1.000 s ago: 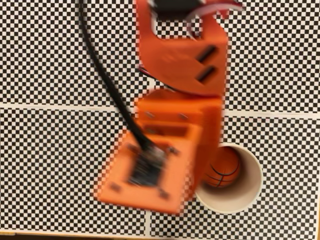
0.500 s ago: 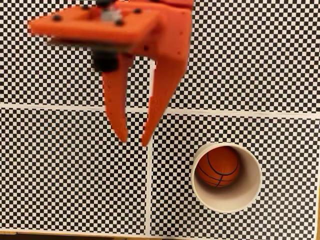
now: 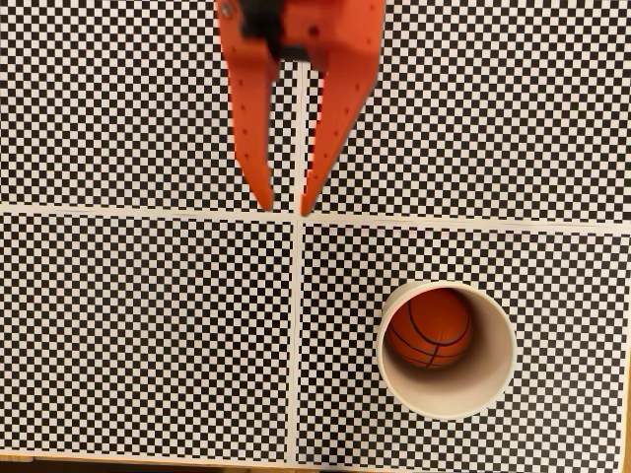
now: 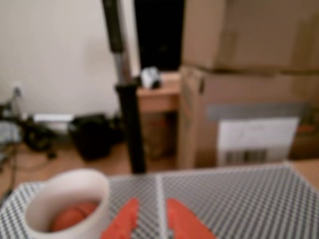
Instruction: Grasp basketball and place into cup.
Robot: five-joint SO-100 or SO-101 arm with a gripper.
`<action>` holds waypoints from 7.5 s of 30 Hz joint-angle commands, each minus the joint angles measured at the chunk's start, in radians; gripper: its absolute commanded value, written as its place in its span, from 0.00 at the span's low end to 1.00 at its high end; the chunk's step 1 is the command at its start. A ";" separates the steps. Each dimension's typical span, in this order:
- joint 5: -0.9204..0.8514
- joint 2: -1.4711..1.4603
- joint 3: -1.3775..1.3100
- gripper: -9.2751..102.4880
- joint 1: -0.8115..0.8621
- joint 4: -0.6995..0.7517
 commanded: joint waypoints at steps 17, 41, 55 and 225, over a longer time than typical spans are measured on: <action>-0.025 0.259 0.264 0.08 -0.040 0.143; -0.110 0.259 0.314 0.08 0.034 0.882; -0.107 0.256 0.314 0.08 0.018 1.043; -0.132 0.261 0.314 0.08 -0.066 1.045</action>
